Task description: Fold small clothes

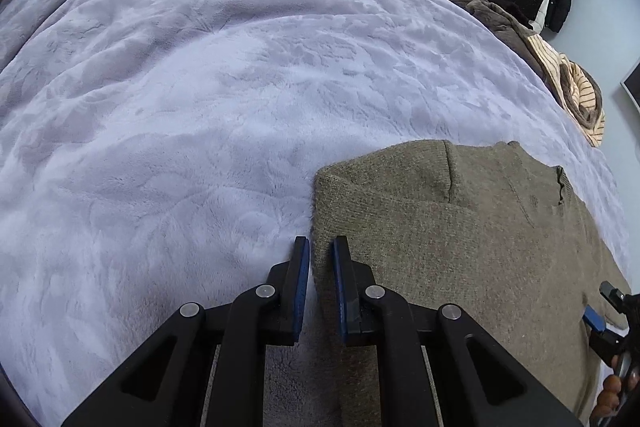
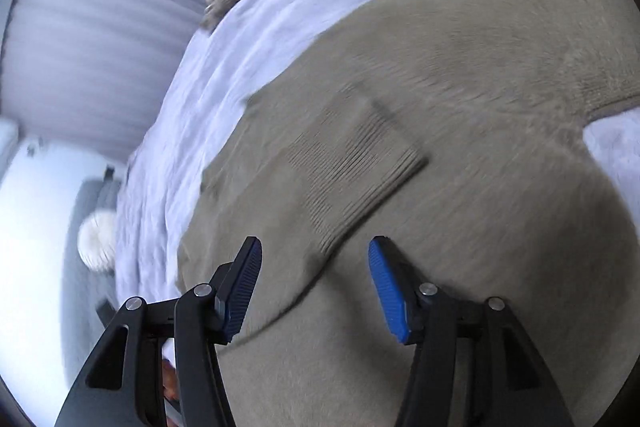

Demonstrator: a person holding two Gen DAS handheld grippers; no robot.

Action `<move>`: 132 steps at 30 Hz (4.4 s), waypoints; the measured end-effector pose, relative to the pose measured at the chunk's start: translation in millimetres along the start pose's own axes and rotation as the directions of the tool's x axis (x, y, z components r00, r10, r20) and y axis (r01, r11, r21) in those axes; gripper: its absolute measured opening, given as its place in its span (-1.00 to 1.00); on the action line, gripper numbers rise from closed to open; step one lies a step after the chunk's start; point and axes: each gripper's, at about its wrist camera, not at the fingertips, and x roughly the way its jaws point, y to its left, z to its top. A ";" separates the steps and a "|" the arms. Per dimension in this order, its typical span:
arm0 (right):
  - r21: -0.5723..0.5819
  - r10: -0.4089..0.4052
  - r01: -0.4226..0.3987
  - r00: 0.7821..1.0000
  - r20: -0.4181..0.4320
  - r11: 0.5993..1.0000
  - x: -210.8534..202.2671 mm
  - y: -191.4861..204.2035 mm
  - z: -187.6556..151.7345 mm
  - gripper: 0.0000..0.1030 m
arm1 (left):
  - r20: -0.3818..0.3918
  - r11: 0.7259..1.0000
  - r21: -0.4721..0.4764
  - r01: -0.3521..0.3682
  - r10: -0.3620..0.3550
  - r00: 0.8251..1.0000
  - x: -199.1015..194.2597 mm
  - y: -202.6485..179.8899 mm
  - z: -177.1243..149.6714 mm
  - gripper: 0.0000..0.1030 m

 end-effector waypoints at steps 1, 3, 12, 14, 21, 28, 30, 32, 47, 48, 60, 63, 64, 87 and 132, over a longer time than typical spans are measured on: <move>-0.004 -0.004 0.004 1.000 -0.004 1.000 1.3 -2.0 12.1 -0.38 | 0.002 1.000 0.002 -0.011 0.011 1.000 0.4 -0.8 -0.5 -0.75; -0.080 -0.014 0.015 1.000 0.012 0.997 5.0 1.2 18.0 -0.86 | 0.011 1.000 0.004 -0.026 0.026 1.000 0.7 -2.1 -2.3 -0.74; -0.136 -0.098 0.094 0.995 -0.017 0.986 -4.6 1.4 23.4 -0.80 | 0.039 0.996 0.023 -0.087 0.086 0.996 -21.3 -7.9 -5.5 -0.73; -0.193 -0.093 0.096 0.995 0.027 0.976 -19.7 8.5 18.0 -0.73 | 0.057 0.998 0.046 -0.047 0.045 0.997 -37.4 -14.3 -9.0 -0.73; -0.321 -0.044 0.061 0.997 0.059 0.945 -8.1 38.2 14.4 -0.73 | -0.012 0.992 0.106 0.065 -0.064 0.998 -33.1 -61.6 -37.1 -0.72; -0.202 -0.059 0.066 0.998 0.037 0.977 -12.3 -11.5 17.6 -0.96 | 0.033 0.989 0.146 0.030 -0.035 0.999 -24.2 -59.2 -71.4 -0.72; -0.215 -0.094 0.102 0.994 0.047 0.971 -19.2 -14.5 16.5 -0.96 | 0.029 0.992 0.128 0.022 -0.026 0.999 -28.2 -57.8 -71.4 -0.72; -0.193 -0.065 0.073 0.997 0.046 0.978 -27.0 -18.8 16.8 -0.93 | 0.031 0.993 0.116 0.009 -0.012 0.999 -33.3 -58.2 -72.8 -0.72; -0.164 0.006 -0.006 1.000 -0.001 0.986 -66.9 -34.6 -12.1 -0.77 | 0.039 0.993 0.112 -0.036 0.032 0.999 -75.4 -98.5 -113.5 -0.14; -0.163 0.010 -0.010 1.000 -0.004 0.987 -69.5 -35.9 -14.7 -0.71 | 0.040 0.993 0.110 -0.044 0.039 0.998 -77.6 -100.7 -115.6 0.82; -0.125 0.073 -0.069 0.997 0.030 0.990 -112.0 -56.8 -21.1 0.02 | -0.030 0.993 0.106 -0.050 0.054 0.998 -84.5 -128.8 -144.1 1.00; -0.098 0.072 -0.064 0.995 0.073 0.993 -131.3 -73.5 -12.6 0.02 | -0.084 0.996 0.078 -0.031 0.038 0.996 -79.8 -134.2 -154.5 1.00; -0.086 0.066 -0.058 0.994 0.090 0.995 -138.0 -79.7 -9.7 0.02 | -0.085 0.997 0.074 -0.029 0.036 0.996 -79.9 -137.6 -157.4 1.00; 0.295 -0.077 -0.068 0.887 0.454 0.953 -250.3 -217.7 108.8 0.02 | -0.188 0.972 0.198 0.126 -0.089 0.978 -56.7 -293.5 -172.5 1.00; -0.658 0.045 -0.124 0.990 -0.136 0.743 65.4 181.6 -28.8 -0.80 | 0.106 0.989 -0.141 -0.045 0.061 0.992 -97.9 -37.5 -140.2 1.00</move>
